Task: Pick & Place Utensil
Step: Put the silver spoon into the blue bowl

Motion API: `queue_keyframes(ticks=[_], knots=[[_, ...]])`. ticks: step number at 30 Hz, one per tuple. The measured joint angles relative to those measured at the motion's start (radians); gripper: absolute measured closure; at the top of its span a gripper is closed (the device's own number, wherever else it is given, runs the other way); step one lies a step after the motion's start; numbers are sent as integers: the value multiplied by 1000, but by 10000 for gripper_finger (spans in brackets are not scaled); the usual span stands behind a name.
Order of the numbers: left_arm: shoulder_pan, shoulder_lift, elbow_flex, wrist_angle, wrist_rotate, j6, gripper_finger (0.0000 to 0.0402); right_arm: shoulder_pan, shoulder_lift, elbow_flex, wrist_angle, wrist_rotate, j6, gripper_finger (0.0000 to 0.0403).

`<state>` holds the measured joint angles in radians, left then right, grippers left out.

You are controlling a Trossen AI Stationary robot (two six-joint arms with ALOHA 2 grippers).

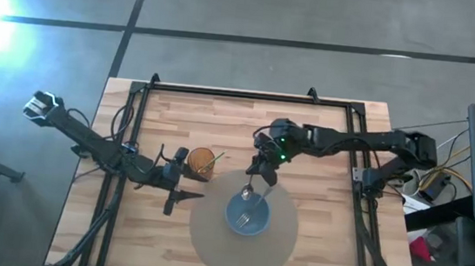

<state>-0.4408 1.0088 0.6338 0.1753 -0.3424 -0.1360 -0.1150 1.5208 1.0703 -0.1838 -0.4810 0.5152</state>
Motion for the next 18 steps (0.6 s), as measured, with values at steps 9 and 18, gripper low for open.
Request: queue_keyframes(ticks=[9, 18], knots=[[0, 0, 0, -3, 0, -2, 202, 1, 176, 239, -212, -55, -149, 394], [0, 0, 0, -22, 0, -3, 202, 7, 312, 345, -311, -134, -216, 394]])
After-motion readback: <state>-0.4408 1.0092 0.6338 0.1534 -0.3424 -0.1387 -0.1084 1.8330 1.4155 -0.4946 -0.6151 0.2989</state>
